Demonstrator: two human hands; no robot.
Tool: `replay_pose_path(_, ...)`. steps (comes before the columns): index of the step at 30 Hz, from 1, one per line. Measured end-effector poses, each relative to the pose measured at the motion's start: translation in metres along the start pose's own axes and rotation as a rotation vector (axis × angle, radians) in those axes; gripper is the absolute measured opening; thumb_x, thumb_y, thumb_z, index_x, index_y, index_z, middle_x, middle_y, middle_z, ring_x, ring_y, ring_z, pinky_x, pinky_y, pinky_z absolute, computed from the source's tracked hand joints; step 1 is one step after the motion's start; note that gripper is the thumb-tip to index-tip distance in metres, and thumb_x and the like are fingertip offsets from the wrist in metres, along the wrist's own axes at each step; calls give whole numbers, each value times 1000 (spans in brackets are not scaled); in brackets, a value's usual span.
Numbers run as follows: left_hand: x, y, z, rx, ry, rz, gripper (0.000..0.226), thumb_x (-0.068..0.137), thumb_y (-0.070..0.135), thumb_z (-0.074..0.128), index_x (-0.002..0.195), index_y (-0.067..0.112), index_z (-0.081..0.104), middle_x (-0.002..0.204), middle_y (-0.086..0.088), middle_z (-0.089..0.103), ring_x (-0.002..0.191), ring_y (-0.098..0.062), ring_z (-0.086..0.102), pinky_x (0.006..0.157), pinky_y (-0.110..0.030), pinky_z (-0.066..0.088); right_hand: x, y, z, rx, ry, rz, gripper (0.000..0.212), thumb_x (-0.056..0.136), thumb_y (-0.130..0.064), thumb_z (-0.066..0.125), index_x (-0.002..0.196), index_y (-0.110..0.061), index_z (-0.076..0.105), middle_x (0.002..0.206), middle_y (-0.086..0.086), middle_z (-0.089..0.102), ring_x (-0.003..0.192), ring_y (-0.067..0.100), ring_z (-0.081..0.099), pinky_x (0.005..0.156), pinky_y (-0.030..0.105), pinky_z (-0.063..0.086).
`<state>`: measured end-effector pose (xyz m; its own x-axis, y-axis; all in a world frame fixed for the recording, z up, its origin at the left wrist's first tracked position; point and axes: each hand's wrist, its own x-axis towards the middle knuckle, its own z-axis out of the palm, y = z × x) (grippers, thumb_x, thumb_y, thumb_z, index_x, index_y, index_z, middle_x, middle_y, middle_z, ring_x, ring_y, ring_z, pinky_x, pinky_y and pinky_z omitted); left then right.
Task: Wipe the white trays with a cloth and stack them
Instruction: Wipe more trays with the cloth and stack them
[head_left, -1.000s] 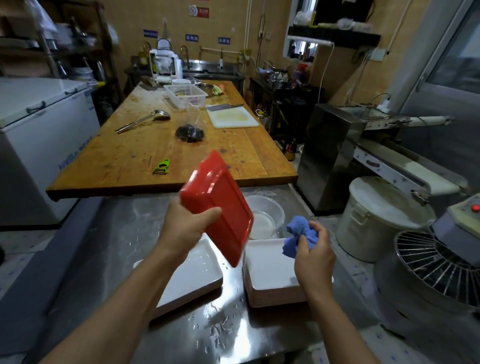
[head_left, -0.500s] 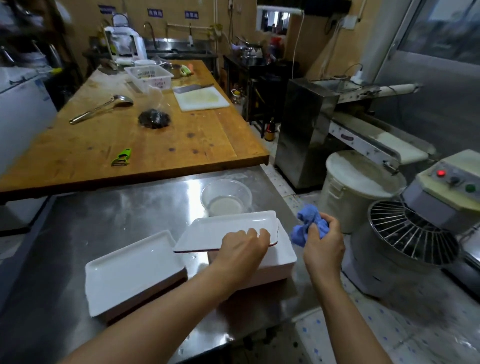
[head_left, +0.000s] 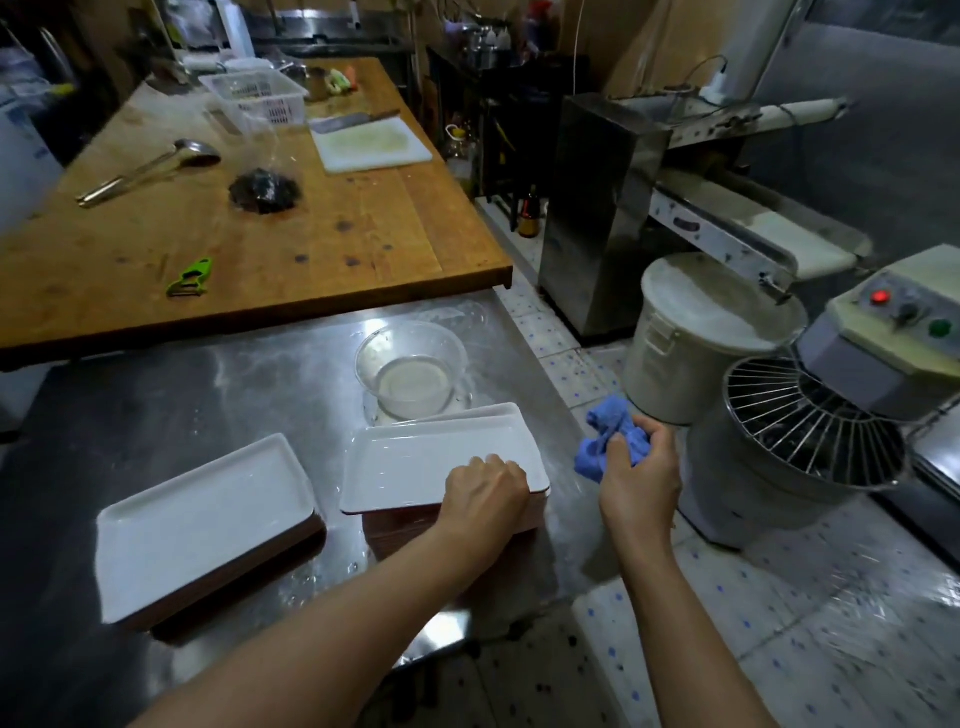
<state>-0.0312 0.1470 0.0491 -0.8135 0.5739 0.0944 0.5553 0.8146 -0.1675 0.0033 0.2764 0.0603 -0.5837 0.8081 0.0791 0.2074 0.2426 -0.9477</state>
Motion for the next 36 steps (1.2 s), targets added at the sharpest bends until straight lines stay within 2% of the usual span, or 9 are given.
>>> replay_pose_path(5, 3, 1, 14, -44, -17, 17, 33, 41, 34, 88, 52, 19, 61, 51, 4, 55, 46, -9, 56, 34, -16, 26, 3, 8, 4, 6, -39, 46, 21, 91, -9, 51, 110, -17, 53, 79, -17, 48, 69, -1, 48, 50, 1, 36)
replay_pose_path(9, 4, -2, 31, -103, -111, -7, 18, 94, 18, 41, 108, 13, 51, 111, -6, 52, 102, -24, 52, 53, -32, 33, 5, 11, 7, 12, -38, 48, 19, 90, -8, 51, 106, -20, 52, 78, -19, 48, 67, -1, 49, 50, 1, 36)
replay_pose_path(14, 2, -11, 36, -264, -125, 19, 33, 96, 32, 42, 125, 16, 40, 125, -3, 41, 116, -23, 42, 57, -34, 34, 6, 10, 13, 27, -47, 66, 20, 90, -10, 53, 105, -23, 50, 79, -20, 49, 65, -2, 50, 49, 6, 38)
replay_pose_path(18, -12, -35, 38, -417, -78, -38, 58, 93, 46, 46, 143, 22, 30, 150, 1, 27, 137, -17, 26, 90, -36, 45, 3, 7, 17, 36, -73, 40, 29, 89, -8, 54, 110, -26, 46, 86, -24, 47, 70, -12, 54, 51, 6, 39)
replay_pose_path(22, -33, -72, 37, -443, -3, -255, 57, 94, 38, 49, 144, 18, 31, 153, -3, 27, 140, -18, 25, 104, -35, 35, 0, -3, 27, 60, -126, 41, 34, 88, -10, 53, 112, -33, 48, 101, -10, 57, 80, 16, 58, 65, 26, 48)
replay_pose_path(24, -45, -87, 34, -480, 16, -367, 58, 93, 33, 53, 144, 15, 33, 152, -7, 29, 139, -23, 27, 108, -37, 31, -3, -11, 36, 86, -173, 40, 35, 88, -12, 52, 98, -45, 48, 99, -6, 59, 80, 24, 58, 66, 38, 48)
replay_pose_path(29, -61, -104, 32, -601, 10, -529, 58, 85, 26, 64, 136, 11, 39, 136, -7, 45, 123, -28, 40, 98, -39, 38, -9, -16, 60, 246, -326, 126, 19, 91, -8, 51, 100, -25, 49, 95, 3, 62, 79, 16, 60, 59, 21, 46)
replay_pose_path(32, -65, -107, 35, -617, -71, -580, 62, 88, 29, 60, 141, 12, 32, 138, -7, 43, 127, -28, 37, 100, -39, 37, -18, -5, 72, 20, -440, 56, 17, 91, -8, 51, 105, -17, 49, 115, 9, 54, 88, 15, 56, 69, 16, 45)
replay_pose_path(36, -70, -111, 41, -646, -121, -601, 58, 90, 30, 58, 140, 13, 35, 132, -7, 45, 126, -25, 37, 98, -38, 39, -32, 14, 77, -496, -532, -260, 32, 87, -10, 55, 119, -14, 55, 152, 9, 14, 126, 25, 30, 97, 27, 31)
